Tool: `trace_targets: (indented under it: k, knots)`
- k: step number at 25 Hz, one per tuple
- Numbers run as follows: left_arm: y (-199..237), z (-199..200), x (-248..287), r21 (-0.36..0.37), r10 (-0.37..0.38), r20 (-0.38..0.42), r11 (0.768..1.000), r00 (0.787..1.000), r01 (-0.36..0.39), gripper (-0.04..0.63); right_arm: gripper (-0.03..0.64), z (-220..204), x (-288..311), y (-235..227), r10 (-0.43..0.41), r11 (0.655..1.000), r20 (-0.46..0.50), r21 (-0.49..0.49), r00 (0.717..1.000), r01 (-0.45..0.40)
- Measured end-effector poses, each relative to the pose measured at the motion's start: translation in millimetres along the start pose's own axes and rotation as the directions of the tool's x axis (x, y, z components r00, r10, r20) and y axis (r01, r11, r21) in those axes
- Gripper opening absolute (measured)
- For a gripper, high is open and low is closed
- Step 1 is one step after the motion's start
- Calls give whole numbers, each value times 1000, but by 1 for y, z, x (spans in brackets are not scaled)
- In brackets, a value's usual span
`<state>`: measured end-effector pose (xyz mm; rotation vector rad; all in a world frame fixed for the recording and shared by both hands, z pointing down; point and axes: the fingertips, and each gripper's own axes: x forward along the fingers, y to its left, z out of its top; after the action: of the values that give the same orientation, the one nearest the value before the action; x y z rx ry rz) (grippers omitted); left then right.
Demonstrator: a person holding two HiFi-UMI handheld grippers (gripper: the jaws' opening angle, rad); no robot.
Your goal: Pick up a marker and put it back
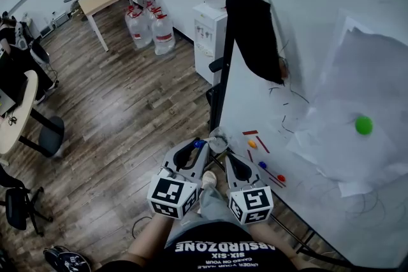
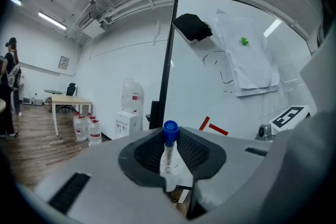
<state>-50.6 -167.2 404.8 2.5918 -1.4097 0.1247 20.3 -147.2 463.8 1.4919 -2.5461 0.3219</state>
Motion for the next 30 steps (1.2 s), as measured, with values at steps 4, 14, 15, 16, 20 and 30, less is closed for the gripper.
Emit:
trace_targets:
  k: [4, 14, 15, 16, 20, 30]
  knots:
    - [-5, -3, 9, 12, -17, -10, 1000, 1000, 17, 80, -2, 0, 0, -5, -10, 1000, 0, 2, 1000, 10]
    - [-21, -20, 30, 97, -46, -75, 994, 996, 53, 80, -2, -1, 0, -14, -23, 1000, -3, 8, 1000, 23]
    - [-22, -22, 32, 101, -47, -83, 993, 995, 56, 80, -2, -1, 0, -15, -25, 1000, -4, 9, 1000, 25]
    - [-22, -24, 33, 104, -48, -90, 993, 995, 58, 80, -2, -1, 0, -15, -26, 1000, -5, 10, 1000, 26]
    - [-23, -35, 41, 113, -52, -121, 991, 991, 65, 80, -2, -2, 0, -18, -28, 999, -9, 14, 1000, 29]
    - [-25, -62, 60, 152, -55, -200, 985, 978, 87, 80, -2, -7, 3, -24, -36, 999, -19, 27, 999, 37]
